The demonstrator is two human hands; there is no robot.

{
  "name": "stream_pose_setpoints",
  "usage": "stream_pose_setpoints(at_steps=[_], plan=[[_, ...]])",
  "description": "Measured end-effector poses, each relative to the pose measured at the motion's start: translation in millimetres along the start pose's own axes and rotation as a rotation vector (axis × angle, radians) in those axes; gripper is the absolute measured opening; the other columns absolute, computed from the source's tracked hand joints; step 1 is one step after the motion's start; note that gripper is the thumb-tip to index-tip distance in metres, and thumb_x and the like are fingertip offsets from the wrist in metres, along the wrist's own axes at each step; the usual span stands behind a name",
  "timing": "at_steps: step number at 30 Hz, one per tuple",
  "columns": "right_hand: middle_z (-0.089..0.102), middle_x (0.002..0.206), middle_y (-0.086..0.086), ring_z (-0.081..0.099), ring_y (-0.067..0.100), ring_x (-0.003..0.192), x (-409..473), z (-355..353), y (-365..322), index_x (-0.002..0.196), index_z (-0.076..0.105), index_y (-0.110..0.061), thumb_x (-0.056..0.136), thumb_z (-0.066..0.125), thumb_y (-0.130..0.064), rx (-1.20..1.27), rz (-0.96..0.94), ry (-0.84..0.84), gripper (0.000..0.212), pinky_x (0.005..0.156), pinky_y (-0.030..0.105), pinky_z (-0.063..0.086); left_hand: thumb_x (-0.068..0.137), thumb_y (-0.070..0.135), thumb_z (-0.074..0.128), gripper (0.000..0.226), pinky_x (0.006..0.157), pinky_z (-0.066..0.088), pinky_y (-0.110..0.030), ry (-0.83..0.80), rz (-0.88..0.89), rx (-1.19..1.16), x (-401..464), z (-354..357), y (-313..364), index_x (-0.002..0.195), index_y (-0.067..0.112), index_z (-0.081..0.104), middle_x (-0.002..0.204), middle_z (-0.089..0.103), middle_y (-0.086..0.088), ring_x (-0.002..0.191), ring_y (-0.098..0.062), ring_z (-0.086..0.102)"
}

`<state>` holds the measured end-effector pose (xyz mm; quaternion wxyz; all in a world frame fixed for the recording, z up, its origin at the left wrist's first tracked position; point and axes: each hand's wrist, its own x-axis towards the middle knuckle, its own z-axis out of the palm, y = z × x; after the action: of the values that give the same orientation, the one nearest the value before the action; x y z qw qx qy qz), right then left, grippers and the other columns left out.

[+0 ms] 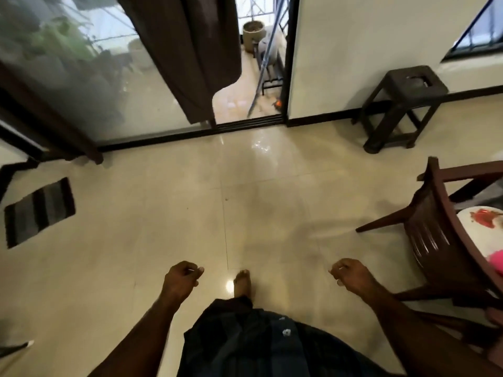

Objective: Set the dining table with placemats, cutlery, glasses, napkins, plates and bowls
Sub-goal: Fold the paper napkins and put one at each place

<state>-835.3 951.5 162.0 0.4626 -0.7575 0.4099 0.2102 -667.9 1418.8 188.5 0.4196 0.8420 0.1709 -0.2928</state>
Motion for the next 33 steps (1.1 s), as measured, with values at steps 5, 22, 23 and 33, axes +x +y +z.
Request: stream_pose_setpoints(at_steps=[5, 22, 23, 33], plan=[[0.075, 0.081, 0.011, 0.071, 0.023, 0.067, 45, -31, -58, 0.085, 0.075, -0.012, 0.089, 0.079, -0.023, 0.227, 0.135, 0.134, 0.013, 0.055, 0.026, 0.05, 0.09, 0.028, 0.082, 0.017, 0.063, 0.051, -0.028, -0.189, 0.18, 0.222, 112, 23, 183, 0.092, 0.015, 0.072, 0.082, 0.078, -0.004, 0.063, -0.015, 0.073], [0.071, 0.085, -0.005, 0.068, 0.014, 0.079, 334, -308, -187, 0.091, 0.069, -0.027, 0.087, 0.078, -0.048, 0.185, 0.105, 0.171, 0.022, 0.066, 0.029, 0.051, 0.096, 0.017, 0.072, 0.013, 0.058, 0.048, -0.028, -0.384, 0.345, 0.394, 310, 288, 642, 0.103, 0.006, 0.072, 0.092, 0.078, -0.009, 0.064, -0.013, 0.069], [0.071, 0.084, -0.006, 0.067, 0.012, 0.078, 343, -335, -197, 0.092, 0.07, -0.027, 0.088, 0.077, -0.047, 0.189, 0.091, 0.204, 0.022, 0.065, 0.028, 0.048, 0.096, 0.016, 0.072, 0.012, 0.058, 0.048, -0.028, -0.389, 0.356, 0.392, 313, 301, 663, 0.102, 0.006, 0.071, 0.092, 0.078, -0.01, 0.064, -0.013, 0.068], [0.073, 0.079, -0.003, 0.072, 0.019, 0.074, 431, -501, -140, 0.083, 0.07, -0.025, 0.086, 0.082, -0.038, 0.524, 0.315, 0.571, 0.018, 0.071, 0.04, 0.062, 0.091, 0.021, 0.08, 0.014, 0.061, 0.051, -0.029, -0.646, 0.567, 0.676, 393, 540, 878, 0.093, 0.01, 0.071, 0.087, 0.077, -0.011, 0.062, -0.016, 0.071]])
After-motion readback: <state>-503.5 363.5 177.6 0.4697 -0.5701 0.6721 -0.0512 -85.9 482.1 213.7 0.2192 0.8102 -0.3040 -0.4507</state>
